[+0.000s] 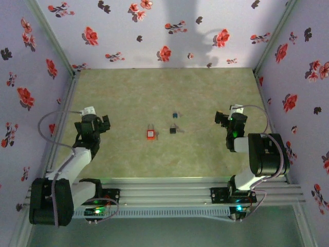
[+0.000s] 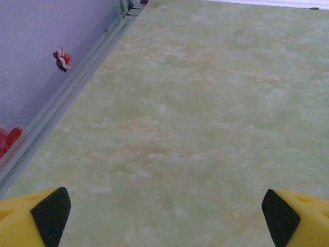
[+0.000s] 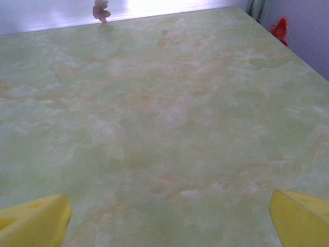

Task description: Lock with the key

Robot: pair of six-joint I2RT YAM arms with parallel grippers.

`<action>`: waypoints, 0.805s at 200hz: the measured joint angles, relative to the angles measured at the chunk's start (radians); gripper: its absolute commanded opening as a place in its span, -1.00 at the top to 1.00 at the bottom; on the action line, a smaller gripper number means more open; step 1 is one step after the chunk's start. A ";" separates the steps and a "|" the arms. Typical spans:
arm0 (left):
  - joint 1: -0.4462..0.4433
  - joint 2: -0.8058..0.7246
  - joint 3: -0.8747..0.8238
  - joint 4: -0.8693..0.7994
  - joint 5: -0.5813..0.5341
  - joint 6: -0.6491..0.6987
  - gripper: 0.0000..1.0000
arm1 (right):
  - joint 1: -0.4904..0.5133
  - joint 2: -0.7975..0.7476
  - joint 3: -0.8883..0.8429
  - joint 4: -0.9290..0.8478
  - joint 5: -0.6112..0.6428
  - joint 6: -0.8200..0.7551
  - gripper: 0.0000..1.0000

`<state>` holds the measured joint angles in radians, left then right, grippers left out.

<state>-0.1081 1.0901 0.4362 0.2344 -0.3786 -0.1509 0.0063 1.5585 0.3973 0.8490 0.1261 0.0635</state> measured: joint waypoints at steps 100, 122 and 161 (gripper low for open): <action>0.035 0.266 -0.005 0.285 -0.007 0.095 -0.99 | 0.000 0.000 0.000 0.000 0.000 0.000 -0.99; 0.037 0.316 0.007 0.312 -0.007 0.106 -0.99 | 0.000 0.000 0.000 0.000 0.000 0.000 -0.99; 0.037 0.385 0.021 0.406 -0.007 0.103 -0.99 | 0.000 0.000 0.000 0.000 0.000 0.000 -0.99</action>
<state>-0.0708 1.4746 0.4572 0.6403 -0.3855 -0.0479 0.0063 1.5585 0.3973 0.8486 0.1261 0.0635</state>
